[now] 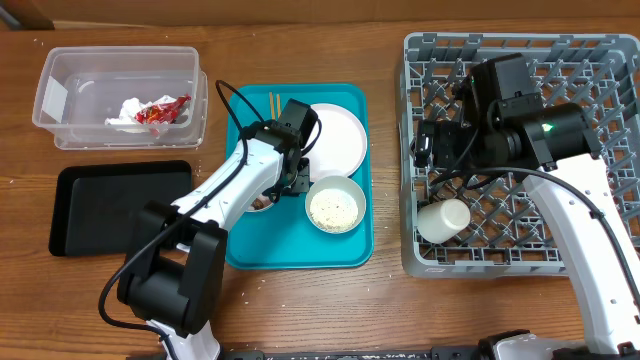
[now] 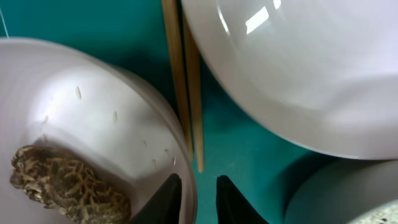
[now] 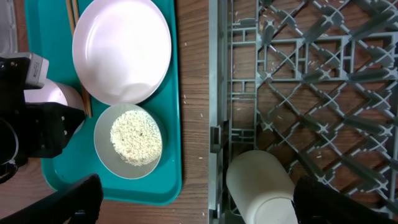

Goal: Sort waste into correct bins and load items into the dishwasher
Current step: 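Grasp the pink bowl with food scraps using the left gripper, then tip the pink bowl over the black tray to dump scraps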

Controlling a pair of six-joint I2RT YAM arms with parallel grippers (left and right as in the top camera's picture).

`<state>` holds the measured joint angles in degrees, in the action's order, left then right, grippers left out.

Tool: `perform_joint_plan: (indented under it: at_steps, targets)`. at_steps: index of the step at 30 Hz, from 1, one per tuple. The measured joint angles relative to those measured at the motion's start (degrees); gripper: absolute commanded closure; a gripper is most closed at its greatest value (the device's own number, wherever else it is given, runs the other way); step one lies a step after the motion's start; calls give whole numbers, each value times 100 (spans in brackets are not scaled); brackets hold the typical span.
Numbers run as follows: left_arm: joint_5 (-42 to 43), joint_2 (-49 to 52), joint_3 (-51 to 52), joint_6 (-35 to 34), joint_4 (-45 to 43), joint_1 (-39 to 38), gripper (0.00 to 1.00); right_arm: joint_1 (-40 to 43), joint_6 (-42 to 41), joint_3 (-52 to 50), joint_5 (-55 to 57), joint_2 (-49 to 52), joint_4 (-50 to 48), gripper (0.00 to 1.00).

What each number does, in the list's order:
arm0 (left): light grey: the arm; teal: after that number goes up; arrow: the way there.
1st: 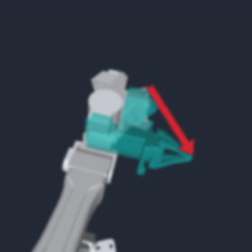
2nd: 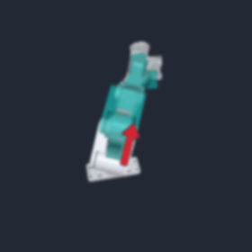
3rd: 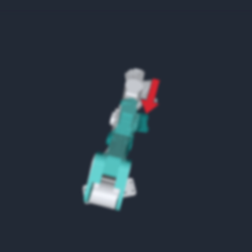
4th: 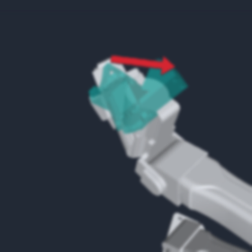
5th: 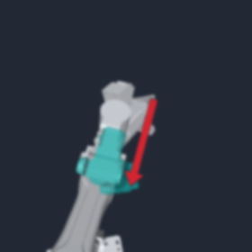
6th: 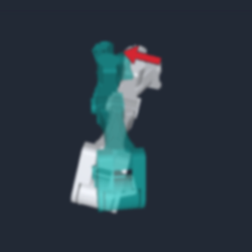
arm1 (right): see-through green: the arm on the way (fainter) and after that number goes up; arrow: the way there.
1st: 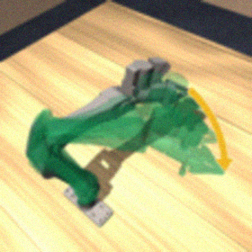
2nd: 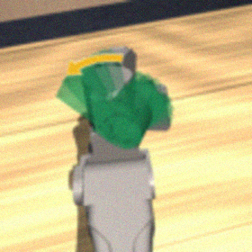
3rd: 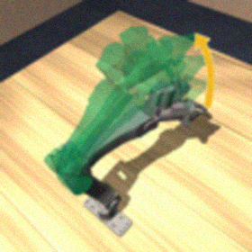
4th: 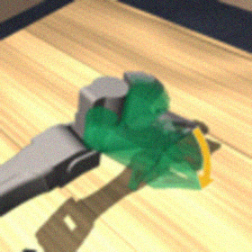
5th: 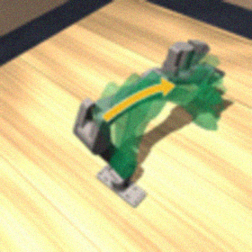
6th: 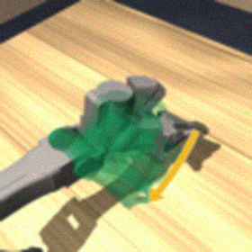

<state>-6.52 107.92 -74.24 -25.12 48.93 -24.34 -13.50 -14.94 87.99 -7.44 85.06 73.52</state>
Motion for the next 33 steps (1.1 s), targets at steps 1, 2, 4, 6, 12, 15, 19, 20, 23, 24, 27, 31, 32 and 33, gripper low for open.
perform_joint_plan:
  at_steps: [1, 2, 4, 6, 12, 15, 19, 20, 23, 24, 27, 31, 32, 33]
  targets:
    - [0, 0, 44, -4, -17, 0, 80, 0, 0, 0, 0, 0, 15, 0]
    - [0, 0, 81, -4, -22, 0, 79, 0, 0, 0, 15, 0, 28, 0]
    - [-2, 0, 142, -4, -35, 0, 79, 0, 2, 0, 33, 0, 61, 0]
    - [-4, 0, 166, -4, -37, 0, 83, 2, 0, 0, 44, 0, 72, 0]
    - [-85, 0, 166, -24, -72, 7, 96, 2, 2, 0, 46, 0, 68, 0]
    - [-114, 0, 144, -22, 44, 7, 96, 0, 0, 0, 48, 0, 72, 0]
    - [-76, 0, -175, -24, 828, 9, 96, 0, 2, 0, 61, 0, 72, 0]
    - [-46, 0, -315, -22, 1008, 11, 96, 0, 2, 0, 66, 0, 72, 0]
    - [192, -17, -1259, 22, 1840, 46, 96, 0, 0, 0, 70, 0, 68, 0]
    - [262, -17, -1504, 28, 2039, 59, 96, 0, 2, 0, 79, 0, 74, 0]
    - [623, -94, -2356, 125, 2669, 223, 96, 0, 2, 0, 87, 0, 72, 0]
    - [1163, -317, -2704, 417, 3171, 682, 96, 0, 0, 0, 87, 0, 72, 0]
    - [1263, -358, -2704, 479, 3281, 822, 96, 0, 2, 0, 87, 0, 72, 0]
    - [1434, -402, -2702, 614, 3412, 1036, 96, 0, 2, 0, 87, 0, 66, 0]
